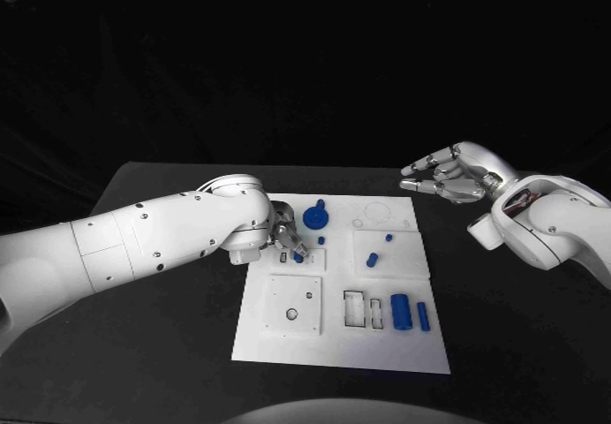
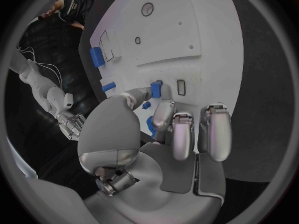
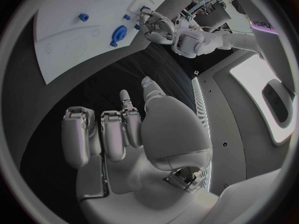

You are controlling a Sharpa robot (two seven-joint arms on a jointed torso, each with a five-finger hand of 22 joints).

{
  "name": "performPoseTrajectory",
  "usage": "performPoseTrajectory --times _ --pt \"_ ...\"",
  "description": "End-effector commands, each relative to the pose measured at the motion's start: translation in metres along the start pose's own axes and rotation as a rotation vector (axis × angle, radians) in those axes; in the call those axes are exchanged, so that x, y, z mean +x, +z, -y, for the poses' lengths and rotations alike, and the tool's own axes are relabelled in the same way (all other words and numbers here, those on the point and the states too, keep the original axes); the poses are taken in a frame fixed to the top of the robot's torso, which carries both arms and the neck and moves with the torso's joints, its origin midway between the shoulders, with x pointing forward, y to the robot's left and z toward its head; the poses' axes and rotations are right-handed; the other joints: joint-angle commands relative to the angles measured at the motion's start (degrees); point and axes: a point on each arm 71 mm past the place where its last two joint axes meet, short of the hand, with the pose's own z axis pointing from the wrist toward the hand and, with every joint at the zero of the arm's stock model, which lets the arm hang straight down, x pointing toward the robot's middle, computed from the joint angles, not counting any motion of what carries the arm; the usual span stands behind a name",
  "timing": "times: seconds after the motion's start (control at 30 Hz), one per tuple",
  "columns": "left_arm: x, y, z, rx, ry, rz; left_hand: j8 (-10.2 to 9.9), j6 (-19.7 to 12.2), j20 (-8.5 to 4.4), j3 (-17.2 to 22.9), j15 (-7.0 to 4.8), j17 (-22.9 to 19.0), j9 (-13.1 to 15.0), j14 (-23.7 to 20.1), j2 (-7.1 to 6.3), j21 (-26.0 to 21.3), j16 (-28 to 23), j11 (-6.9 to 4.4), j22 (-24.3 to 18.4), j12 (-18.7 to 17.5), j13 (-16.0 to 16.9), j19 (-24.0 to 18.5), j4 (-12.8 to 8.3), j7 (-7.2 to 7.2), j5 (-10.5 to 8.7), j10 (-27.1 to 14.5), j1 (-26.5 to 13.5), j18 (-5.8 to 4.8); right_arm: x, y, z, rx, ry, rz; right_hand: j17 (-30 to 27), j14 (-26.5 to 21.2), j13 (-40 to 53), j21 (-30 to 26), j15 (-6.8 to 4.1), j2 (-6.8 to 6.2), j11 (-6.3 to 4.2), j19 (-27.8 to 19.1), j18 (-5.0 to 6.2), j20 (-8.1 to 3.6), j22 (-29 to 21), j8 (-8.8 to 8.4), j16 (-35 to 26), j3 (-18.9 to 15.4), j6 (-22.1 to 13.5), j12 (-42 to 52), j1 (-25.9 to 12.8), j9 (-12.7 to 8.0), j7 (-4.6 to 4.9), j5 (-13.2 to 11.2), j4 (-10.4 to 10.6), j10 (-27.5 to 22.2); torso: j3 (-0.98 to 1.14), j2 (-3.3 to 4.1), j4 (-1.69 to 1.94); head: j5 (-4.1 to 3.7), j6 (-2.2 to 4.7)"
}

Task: Assemble the parts on the task board

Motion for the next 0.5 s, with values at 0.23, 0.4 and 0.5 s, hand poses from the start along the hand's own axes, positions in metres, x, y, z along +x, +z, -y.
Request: performPoseTrajectory --times 0.23,0.4,0.5 --pt "0.0121 0.0049 -0.0090 -0.118 0.026 -0.072 -0.62 2.73 -0.46 -1.22 -0.47 15.08 -0.48 6.14 0.02 0.63 0.17 -0.30 8.45 0.93 0.77 3.78 0.06 -1.44 -0.05 0.79 -3.27 -0.77 0.0016 -0.0004 -0.0013 -0.013 0.001 -0.015 5.86 4.04 9.09 -0.46 0.05 0.33 0.02 -0.29 0.55 -0.28 0.31 0.18 -0.41 -0.23 0.16 -0.06 -0.23 0.06 -0.38 0.27 0.16 1.09 -0.02 -0.07 0.09 -0.11 -0.09" --pt "0.0112 0.0054 -0.0106 -0.127 0.023 -0.068 -0.76 3.27 -0.53 -3.04 -0.56 15.08 -0.61 6.14 0.33 0.88 0.17 -0.40 8.87 1.31 1.24 3.92 1.04 -1.58 -0.06 1.03 -4.30 -0.86 0.0015 -0.0003 -0.0012 -0.013 0.001 -0.014 5.86 4.04 9.09 -0.46 0.05 0.33 0.02 -0.29 0.55 -0.28 0.31 0.18 -0.41 -0.23 0.16 -0.06 -0.23 0.06 -0.38 0.27 0.16 1.09 -0.02 -0.03 0.07 -0.02 -0.10" --pt "0.0105 0.0058 -0.0119 -0.133 0.021 -0.065 -0.79 3.60 -0.57 -4.39 -0.60 15.08 -0.64 6.14 0.40 0.98 0.17 -0.46 9.05 1.46 1.44 3.99 1.65 -1.65 -0.10 1.14 -4.89 -0.90 0.0014 -0.0002 -0.0012 -0.013 0.002 -0.014 5.83 4.03 9.06 -0.50 0.05 0.31 0.02 -0.32 0.56 -0.28 0.23 0.17 -0.42 -0.26 0.14 -0.12 -0.23 0.05 -0.37 0.28 0.16 1.06 -0.01 -0.03 0.08 -0.03 -0.07"
